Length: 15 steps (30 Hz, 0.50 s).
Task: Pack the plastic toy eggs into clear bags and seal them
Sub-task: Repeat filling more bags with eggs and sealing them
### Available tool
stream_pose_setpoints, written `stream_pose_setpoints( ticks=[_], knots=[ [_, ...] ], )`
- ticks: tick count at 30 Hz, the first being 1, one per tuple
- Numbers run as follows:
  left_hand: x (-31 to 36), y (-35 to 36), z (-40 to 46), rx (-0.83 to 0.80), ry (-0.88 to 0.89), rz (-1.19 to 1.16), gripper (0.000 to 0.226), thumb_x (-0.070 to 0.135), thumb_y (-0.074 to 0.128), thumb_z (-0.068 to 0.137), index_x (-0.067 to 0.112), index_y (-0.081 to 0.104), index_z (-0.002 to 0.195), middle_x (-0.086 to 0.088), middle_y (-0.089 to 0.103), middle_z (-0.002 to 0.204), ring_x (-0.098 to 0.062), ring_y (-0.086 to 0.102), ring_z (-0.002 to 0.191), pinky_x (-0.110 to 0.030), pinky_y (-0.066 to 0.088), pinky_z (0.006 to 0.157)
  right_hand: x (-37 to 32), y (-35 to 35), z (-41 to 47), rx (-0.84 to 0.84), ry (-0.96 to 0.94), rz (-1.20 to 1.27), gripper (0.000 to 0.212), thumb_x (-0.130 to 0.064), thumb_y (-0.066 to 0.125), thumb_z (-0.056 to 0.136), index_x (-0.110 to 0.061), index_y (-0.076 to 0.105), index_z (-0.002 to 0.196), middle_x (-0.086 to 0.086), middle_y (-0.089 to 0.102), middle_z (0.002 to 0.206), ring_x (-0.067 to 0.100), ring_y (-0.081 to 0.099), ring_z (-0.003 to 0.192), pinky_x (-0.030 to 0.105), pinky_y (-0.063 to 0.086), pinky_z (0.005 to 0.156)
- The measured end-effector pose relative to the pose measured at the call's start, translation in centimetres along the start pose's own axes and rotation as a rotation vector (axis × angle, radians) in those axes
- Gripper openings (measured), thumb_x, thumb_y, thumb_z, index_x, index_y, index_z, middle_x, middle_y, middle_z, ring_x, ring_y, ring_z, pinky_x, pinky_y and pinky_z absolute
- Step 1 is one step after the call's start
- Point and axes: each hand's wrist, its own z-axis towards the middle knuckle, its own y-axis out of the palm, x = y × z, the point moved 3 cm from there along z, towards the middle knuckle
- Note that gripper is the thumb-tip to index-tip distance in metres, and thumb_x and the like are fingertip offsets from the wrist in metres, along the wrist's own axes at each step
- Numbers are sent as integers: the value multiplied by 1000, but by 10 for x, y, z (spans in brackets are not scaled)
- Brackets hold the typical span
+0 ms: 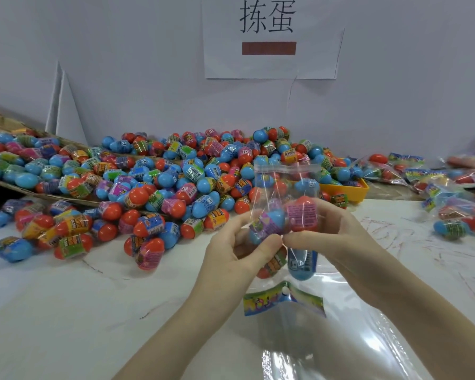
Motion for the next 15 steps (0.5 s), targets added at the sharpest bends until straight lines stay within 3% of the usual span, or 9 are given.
stream_pose_setpoints(
  ticks=[2, 5, 9, 12, 15],
  knots=[
    [0, 1, -1, 13, -3, 3, 33, 28, 64, 69, 26, 60, 101, 5, 70, 92, -1, 66, 81, -11, 49, 66, -2, 0, 0, -10, -11, -17, 40, -16, 75, 59, -16, 65, 97, -1, 72, 86, 10, 68, 78, 15, 53, 62],
    [-3, 1, 0, 28, -45, -27, 26, 16, 62, 80, 26, 58, 103, 7, 68, 95, 2, 64, 83, -9, 48, 64, -5, 0, 0, 1, -20, -29, 45, -38, 69, 54, -18, 68, 95, -4, 72, 89, 9, 68, 81, 14, 53, 65],
    [-9, 1, -1, 23, -127, -80, 24, 13, 60, 84, 28, 58, 104, 7, 68, 92, 3, 64, 78, -8, 47, 61, -8, 4, -2, 24, -46, -4, 39, -31, 66, 62, -10, 67, 95, 1, 73, 85, 13, 69, 74, 12, 50, 58],
    [-10, 4, -2, 14, -156, -108, 20, 11, 58, 87, 25, 61, 101, 6, 69, 85, -1, 64, 74, -9, 48, 60, -7, 6, -2, 88, -63, -50, 29, -28, 67, 66, -21, 62, 94, -2, 73, 78, 12, 69, 67, 12, 49, 53],
    [-9, 7, 4, 0, -215, -98, 16, 6, 56, 86, 22, 59, 87, 12, 67, 63, 6, 61, 57, -7, 45, 51, -5, 5, -1, 102, -30, -57, 11, -14, 67, 77, -18, 61, 85, -1, 72, 71, 12, 68, 61, 12, 48, 49]
  ],
)
